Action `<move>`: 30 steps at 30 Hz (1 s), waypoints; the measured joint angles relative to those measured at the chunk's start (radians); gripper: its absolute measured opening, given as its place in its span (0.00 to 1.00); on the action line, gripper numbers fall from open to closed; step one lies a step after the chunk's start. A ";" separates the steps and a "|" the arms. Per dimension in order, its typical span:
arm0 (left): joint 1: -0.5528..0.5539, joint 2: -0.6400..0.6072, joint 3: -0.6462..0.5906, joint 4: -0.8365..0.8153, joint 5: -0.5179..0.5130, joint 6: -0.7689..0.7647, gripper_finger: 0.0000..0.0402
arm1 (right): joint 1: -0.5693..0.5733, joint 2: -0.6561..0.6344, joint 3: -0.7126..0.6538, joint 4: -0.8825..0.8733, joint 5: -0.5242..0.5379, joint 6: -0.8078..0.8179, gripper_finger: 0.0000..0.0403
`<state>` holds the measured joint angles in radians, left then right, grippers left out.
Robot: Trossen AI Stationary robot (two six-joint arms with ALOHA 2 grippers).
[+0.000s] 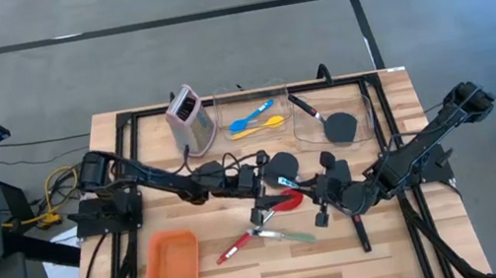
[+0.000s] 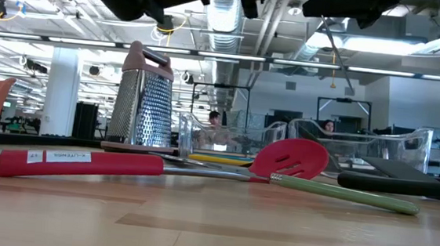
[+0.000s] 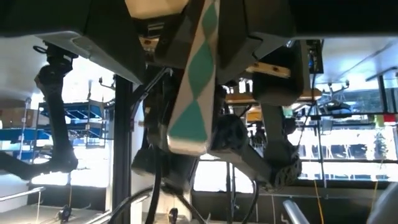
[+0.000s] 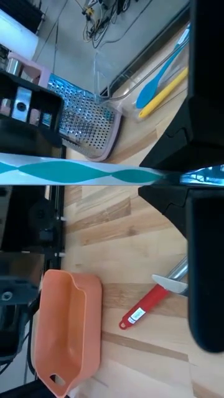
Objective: Pick & Place Kitchen Items
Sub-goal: Put the blue knife into the orange bin
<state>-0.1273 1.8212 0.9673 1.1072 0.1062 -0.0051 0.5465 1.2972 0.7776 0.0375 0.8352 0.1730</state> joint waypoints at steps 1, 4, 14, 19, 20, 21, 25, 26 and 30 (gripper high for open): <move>-0.002 0.009 0.006 0.001 -0.001 0.000 0.44 | 0.000 0.000 0.000 -0.001 -0.001 0.000 0.03; -0.002 0.017 0.013 -0.003 -0.001 0.000 0.39 | 0.001 0.000 0.000 0.000 -0.002 0.000 0.03; -0.002 0.022 0.014 -0.002 -0.004 -0.006 0.22 | 0.001 0.000 0.000 -0.002 -0.007 -0.001 0.03; -0.001 0.022 0.014 -0.005 -0.006 -0.006 0.14 | 0.001 0.000 0.000 -0.003 -0.007 -0.001 0.03; -0.001 0.022 0.014 -0.005 -0.006 -0.005 0.12 | 0.001 0.000 0.000 -0.003 -0.007 0.000 0.03; -0.001 0.022 0.014 -0.005 -0.006 -0.004 0.11 | 0.002 0.000 0.000 -0.003 -0.006 0.000 0.03; -0.001 0.022 0.014 -0.005 -0.005 -0.001 0.07 | 0.002 0.000 0.000 -0.003 -0.006 0.003 0.03; -0.001 0.022 0.014 -0.005 -0.005 -0.001 0.07 | 0.002 0.000 0.000 -0.003 -0.005 0.004 0.03; -0.001 0.022 0.014 -0.006 -0.005 0.000 0.05 | 0.002 0.000 0.000 -0.003 -0.007 0.004 0.03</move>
<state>-0.1287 1.8435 0.9813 1.1015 0.1017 -0.0055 0.5480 1.2976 0.7776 0.0349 0.8286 0.1772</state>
